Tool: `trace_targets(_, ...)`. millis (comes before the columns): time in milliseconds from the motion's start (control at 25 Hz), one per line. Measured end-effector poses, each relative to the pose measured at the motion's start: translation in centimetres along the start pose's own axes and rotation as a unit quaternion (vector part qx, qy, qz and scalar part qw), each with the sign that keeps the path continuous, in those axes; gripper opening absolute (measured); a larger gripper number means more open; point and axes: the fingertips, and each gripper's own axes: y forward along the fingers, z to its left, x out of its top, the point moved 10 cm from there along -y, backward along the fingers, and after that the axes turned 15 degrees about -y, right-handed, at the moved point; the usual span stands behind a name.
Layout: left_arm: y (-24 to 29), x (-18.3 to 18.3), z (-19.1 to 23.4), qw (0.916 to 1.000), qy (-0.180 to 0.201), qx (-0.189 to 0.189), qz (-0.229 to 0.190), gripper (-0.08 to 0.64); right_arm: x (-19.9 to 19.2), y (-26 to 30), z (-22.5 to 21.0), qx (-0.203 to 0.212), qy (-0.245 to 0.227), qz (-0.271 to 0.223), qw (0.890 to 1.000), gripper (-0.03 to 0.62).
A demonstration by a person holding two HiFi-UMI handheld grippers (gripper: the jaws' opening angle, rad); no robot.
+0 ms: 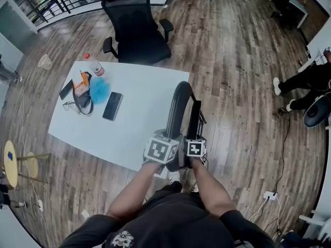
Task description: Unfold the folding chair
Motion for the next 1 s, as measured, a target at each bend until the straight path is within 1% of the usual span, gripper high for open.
trace_targets(80, -0.2, -0.1, 0.1, 1.0, -0.004, -0.001, 0.0, 0.156, -0.3, -0.7, -0.8, -0.004, -0.018, -0.01, 1.0, 0.295)
trace_targets(160, -0.2, -0.3, 0.2, 1.0, -0.008, -0.005, 0.0, 0.153, -1.0, -1.2, -1.8, -0.001, -0.015, -0.022, 1.0, 0.287)
trace_targets(280, 0.0, -0.4, 0.3, 0.9998, -0.015, -0.012, -0.005, 0.15, -2.2, -2.1, -4.3, 0.004, 0.012, -0.038, 0.999, 0.264)
trace_targets(520, 0.8, -0.8, 0.3, 0.9995, -0.026, -0.014, 0.0, 0.147, -5.6, -4.2, -10.3, 0.013, 0.057, -0.048, 0.997, 0.26)
trace_targets(640, 1.8, -1.1, -0.4, 0.9996, -0.029, -0.002, 0.003, 0.143, -7.8, -5.0, -13.9, 0.034, 0.089, -0.057, 0.994, 0.247)
trace_targets(800, 3.7, -1.8, -1.3, 0.999, -0.037, 0.016, 0.018, 0.136, -10.7, -5.2, -19.0, 0.081, 0.127, -0.077, 0.986, 0.249)
trace_targets(880, 4.8, -2.0, -2.0, 0.9983, -0.042, 0.033, 0.024, 0.137, -12.4, -5.2, -21.6, 0.101, 0.147, -0.083, 0.981, 0.249)
trace_targets(1000, 6.4, -2.3, -3.0, 0.9962, -0.051, 0.065, 0.025, 0.137, -14.9, -5.0, -25.4, 0.117, 0.163, -0.081, 0.976, 0.249)
